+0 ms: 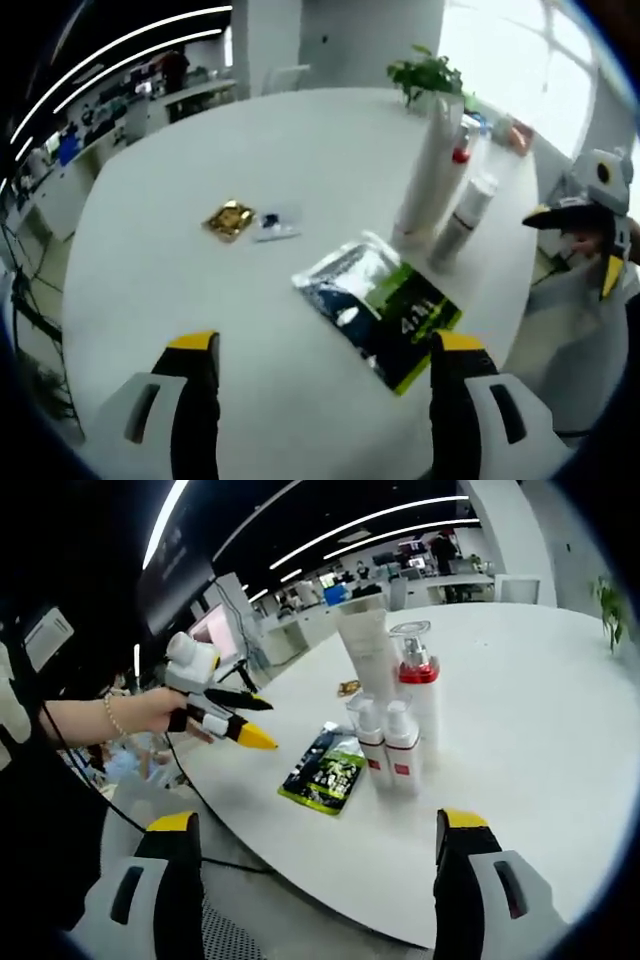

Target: Arrange the skincare products in the storage area until every visible bottle or jar stands upright without overlapping.

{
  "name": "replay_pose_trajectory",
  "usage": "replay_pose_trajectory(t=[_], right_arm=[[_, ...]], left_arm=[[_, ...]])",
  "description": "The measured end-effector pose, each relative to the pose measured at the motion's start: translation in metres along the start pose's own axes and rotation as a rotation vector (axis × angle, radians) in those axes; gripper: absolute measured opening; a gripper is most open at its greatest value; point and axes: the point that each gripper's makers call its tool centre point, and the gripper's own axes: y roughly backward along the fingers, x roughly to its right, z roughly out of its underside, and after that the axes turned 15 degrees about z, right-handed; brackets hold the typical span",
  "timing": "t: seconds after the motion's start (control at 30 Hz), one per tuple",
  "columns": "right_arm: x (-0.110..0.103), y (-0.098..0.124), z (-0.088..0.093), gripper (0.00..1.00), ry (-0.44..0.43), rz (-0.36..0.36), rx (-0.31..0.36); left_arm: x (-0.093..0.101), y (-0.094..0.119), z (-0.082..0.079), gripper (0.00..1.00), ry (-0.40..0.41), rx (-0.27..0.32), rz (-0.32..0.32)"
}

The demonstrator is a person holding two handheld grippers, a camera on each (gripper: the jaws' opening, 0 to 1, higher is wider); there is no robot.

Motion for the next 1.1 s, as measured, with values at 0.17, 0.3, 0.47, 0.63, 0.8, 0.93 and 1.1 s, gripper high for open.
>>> replay_pose_trajectory(t=[0.17,0.3,0.47,0.63,0.8,0.93,1.1], right_arm=[[0.004,0.000,-0.001,0.97,-0.022,0.018,0.005],[0.006,-0.001,0.000,0.97,-0.038,0.027,0.000],[0.010,-0.002,0.000,0.97,-0.055,0.045,0.003],[0.012,-0.003,0.001,0.97,-0.062,0.051,-0.003],[0.013,-0.004,0.002,0.97,-0.067,0.056,-0.011],[0.013,-0.004,0.003,0.97,-0.074,0.058,-0.017],[0.014,-0.004,0.003,0.97,-0.084,0.064,-0.020]], left_arm=[[-0.007,-0.015,-0.011,0.79,-0.004,-0.023,0.015],[-0.010,-0.024,-0.016,0.80,-0.001,-0.037,0.021],[-0.014,-0.034,-0.021,0.93,0.002,-0.051,0.021],[-0.021,-0.046,-0.035,0.95,-0.020,-0.060,0.033],[-0.030,-0.058,-0.046,0.94,-0.036,-0.078,0.035],[-0.036,-0.068,-0.051,0.92,-0.043,-0.086,0.034],[-0.046,-0.079,-0.058,0.91,-0.015,-0.077,0.026]])
